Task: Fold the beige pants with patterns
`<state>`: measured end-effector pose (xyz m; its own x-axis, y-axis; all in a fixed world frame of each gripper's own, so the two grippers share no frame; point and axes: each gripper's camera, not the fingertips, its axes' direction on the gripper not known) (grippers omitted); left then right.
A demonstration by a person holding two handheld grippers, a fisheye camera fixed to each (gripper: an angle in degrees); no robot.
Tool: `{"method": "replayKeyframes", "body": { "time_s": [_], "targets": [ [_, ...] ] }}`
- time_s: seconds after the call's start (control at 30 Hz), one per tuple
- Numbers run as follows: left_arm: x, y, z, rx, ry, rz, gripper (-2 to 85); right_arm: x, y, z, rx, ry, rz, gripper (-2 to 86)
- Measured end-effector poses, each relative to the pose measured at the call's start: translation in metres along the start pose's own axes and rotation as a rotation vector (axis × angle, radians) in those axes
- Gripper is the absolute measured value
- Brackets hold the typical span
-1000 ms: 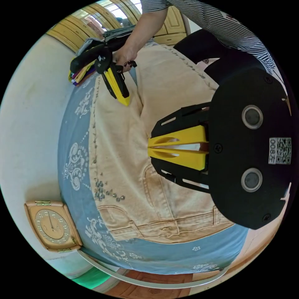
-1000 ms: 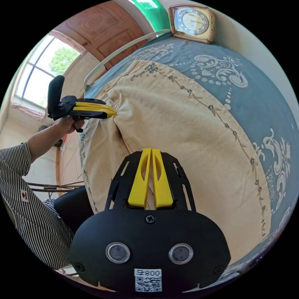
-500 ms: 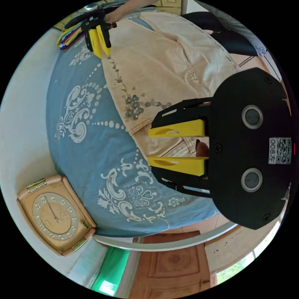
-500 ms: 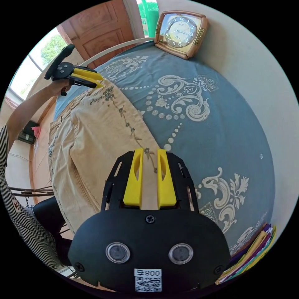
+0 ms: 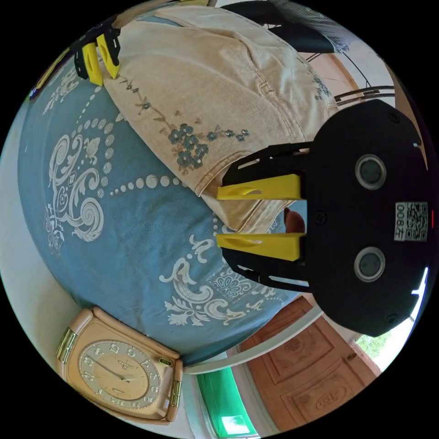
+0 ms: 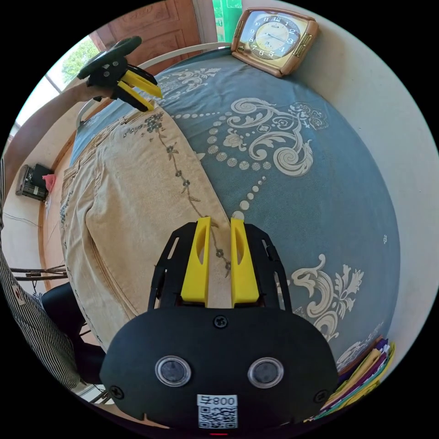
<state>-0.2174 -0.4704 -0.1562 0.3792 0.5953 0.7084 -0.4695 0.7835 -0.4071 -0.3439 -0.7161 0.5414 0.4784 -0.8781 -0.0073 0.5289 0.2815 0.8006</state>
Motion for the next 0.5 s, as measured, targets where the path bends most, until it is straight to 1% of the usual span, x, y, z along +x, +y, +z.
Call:
{"method": "replayKeyframes", "body": {
  "time_s": [0.07,0.23,0.5],
  "targets": [
    [-0.008,-0.002,0.000,0.001,0.113,0.006,8.0,-0.008,-0.004,0.003,-0.011,-0.005,-0.009,7.7],
    [-0.008,-0.001,-0.003,0.006,0.193,-0.016,5.3,-0.029,-0.012,0.009,-0.030,-0.003,-0.016,7.5],
    [0.021,0.023,-0.019,0.055,0.079,-0.057,2.5,-0.069,-0.017,0.018,-0.057,0.019,-0.004,3.9]
  ]
}}
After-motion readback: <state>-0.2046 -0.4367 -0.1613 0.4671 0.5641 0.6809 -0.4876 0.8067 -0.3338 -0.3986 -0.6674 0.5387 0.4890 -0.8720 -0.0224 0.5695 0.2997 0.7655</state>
